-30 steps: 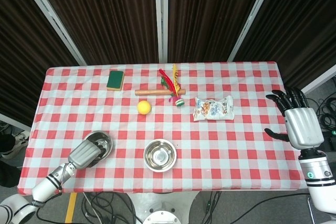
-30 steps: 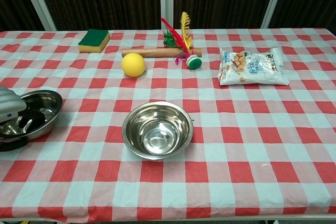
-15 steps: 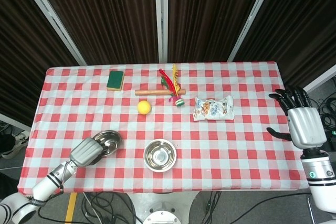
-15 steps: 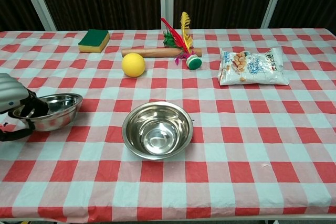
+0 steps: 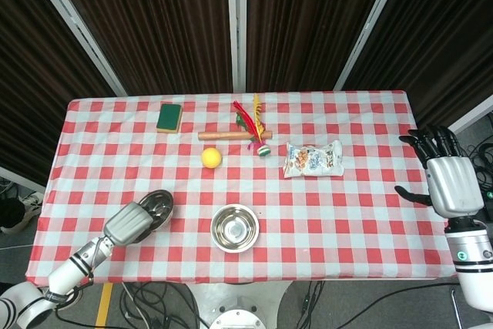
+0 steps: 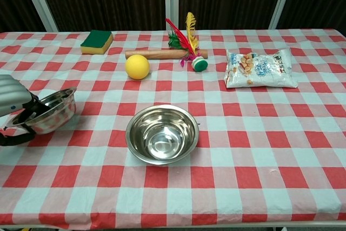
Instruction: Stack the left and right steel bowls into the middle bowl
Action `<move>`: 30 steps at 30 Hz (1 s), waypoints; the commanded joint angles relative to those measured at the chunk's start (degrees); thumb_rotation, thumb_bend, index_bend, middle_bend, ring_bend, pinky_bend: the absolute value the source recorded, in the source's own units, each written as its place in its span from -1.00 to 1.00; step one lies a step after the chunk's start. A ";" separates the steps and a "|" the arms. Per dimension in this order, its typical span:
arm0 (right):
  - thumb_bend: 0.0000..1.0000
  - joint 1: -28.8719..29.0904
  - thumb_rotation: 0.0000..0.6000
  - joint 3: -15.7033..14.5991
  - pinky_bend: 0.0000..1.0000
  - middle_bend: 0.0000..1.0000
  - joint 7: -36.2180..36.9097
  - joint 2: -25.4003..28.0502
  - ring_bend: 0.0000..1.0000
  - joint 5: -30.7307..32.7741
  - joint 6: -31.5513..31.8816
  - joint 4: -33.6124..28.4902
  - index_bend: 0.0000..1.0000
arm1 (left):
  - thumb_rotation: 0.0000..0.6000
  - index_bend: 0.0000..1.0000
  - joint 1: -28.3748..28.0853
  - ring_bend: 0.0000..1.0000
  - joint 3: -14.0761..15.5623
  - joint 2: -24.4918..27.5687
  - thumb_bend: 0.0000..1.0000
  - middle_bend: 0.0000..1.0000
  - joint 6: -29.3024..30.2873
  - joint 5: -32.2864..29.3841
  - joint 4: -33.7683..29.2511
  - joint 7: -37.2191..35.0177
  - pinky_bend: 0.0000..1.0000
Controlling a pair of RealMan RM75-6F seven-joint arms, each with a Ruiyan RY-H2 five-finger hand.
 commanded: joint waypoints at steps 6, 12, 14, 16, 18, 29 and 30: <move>-0.98 0.21 1.00 0.81 -0.88 -0.66 0.48 0.15 -0.89 0.11 0.46 -0.29 -0.61 | 1.00 0.33 -1.04 0.23 -0.98 1.53 -0.17 0.39 0.78 0.70 -3.87 2.30 0.47; -0.98 0.59 1.00 2.44 -0.88 -0.66 1.83 -0.06 -0.89 1.44 1.29 -0.31 -0.74 | 1.00 0.33 -2.82 0.23 -3.27 1.05 -0.17 0.39 1.02 1.58 -10.38 6.65 0.47; -0.97 0.59 1.00 3.04 -0.88 -0.66 2.55 -0.26 -0.89 2.03 1.78 -0.33 -0.79 | 1.00 0.33 -3.64 0.23 -4.46 -0.12 -0.17 0.39 0.63 1.61 -12.66 8.69 0.47; -0.97 0.47 1.00 3.50 -0.88 -0.66 3.43 -0.26 -0.89 2.40 2.21 -0.34 -0.85 | 1.00 0.33 -4.41 0.23 -5.54 -1.30 -0.17 0.39 0.13 1.58 -14.79 10.73 0.47; -0.97 0.29 1.00 3.85 -0.88 -0.66 4.14 -0.13 -0.89 2.61 2.63 -0.23 -0.90 | 1.00 0.33 -5.00 0.23 -6.33 -2.26 -0.17 0.39 -0.44 1.37 -16.35 12.27 0.47; -0.97 -3.29 1.00 4.33 -0.88 -0.67 12.56 1.93 -0.89 1.82 5.91 2.93 -1.00 | 1.00 0.33 -7.24 0.23 -6.00 -8.62 -0.17 0.39 -5.59 0.90 -17.42 18.83 0.47; -0.97 -3.60 1.00 4.43 -0.88 -0.67 13.48 2.14 -0.89 1.73 6.19 3.27 -1.00 | 1.00 0.33 -7.51 0.23 -6.11 -9.32 -0.17 0.39 -5.87 0.94 -16.92 19.22 0.47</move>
